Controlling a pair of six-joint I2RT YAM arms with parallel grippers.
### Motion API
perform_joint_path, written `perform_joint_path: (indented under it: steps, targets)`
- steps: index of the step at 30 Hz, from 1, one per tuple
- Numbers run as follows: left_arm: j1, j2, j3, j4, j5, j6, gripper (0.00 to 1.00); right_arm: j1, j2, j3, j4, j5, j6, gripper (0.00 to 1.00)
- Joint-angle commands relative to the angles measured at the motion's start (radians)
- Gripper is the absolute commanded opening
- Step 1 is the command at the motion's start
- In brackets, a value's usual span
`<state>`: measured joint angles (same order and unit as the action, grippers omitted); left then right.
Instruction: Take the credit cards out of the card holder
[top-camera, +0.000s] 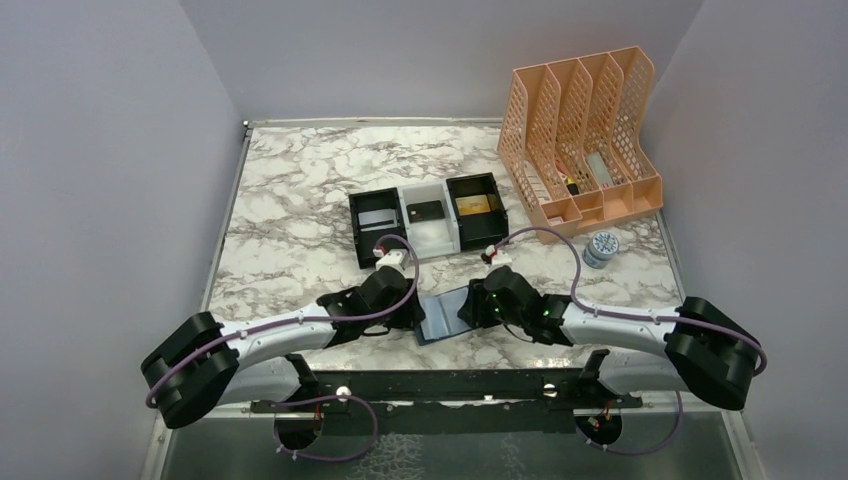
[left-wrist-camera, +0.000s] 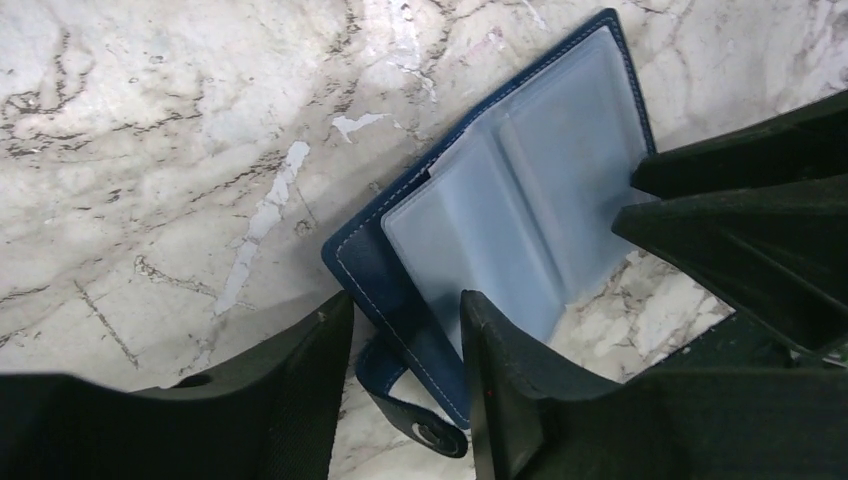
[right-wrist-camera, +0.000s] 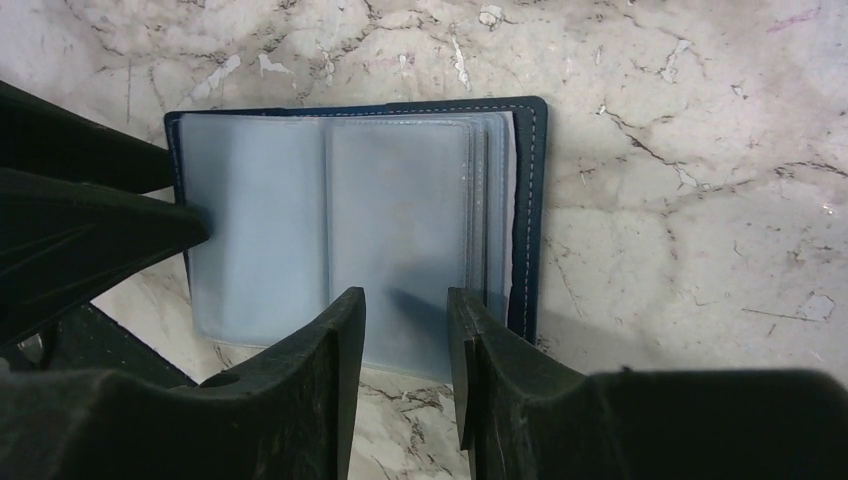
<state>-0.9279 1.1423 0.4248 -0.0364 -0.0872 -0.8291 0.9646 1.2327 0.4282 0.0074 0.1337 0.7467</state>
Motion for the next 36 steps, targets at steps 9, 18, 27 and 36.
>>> perform_joint_path:
  steps: [9,18,27,36]
  targets:
    - [-0.019,0.110,-0.007,0.056,-0.029,0.006,0.20,-0.008,0.034,0.003,0.117,-0.171,-0.024,0.36]
    - [-0.022,0.114,-0.001,0.057,-0.043,0.015,0.16,-0.009,0.040,0.041,0.125,-0.196,-0.034,0.34]
    - [-0.022,0.094,-0.009,0.055,-0.060,0.011,0.15,-0.012,-0.055,0.088,-0.157,0.110,-0.047,0.39]
    - [-0.023,0.088,-0.003,0.053,-0.060,0.022,0.15,-0.012,0.060,0.052,-0.054,-0.060,-0.023,0.35]
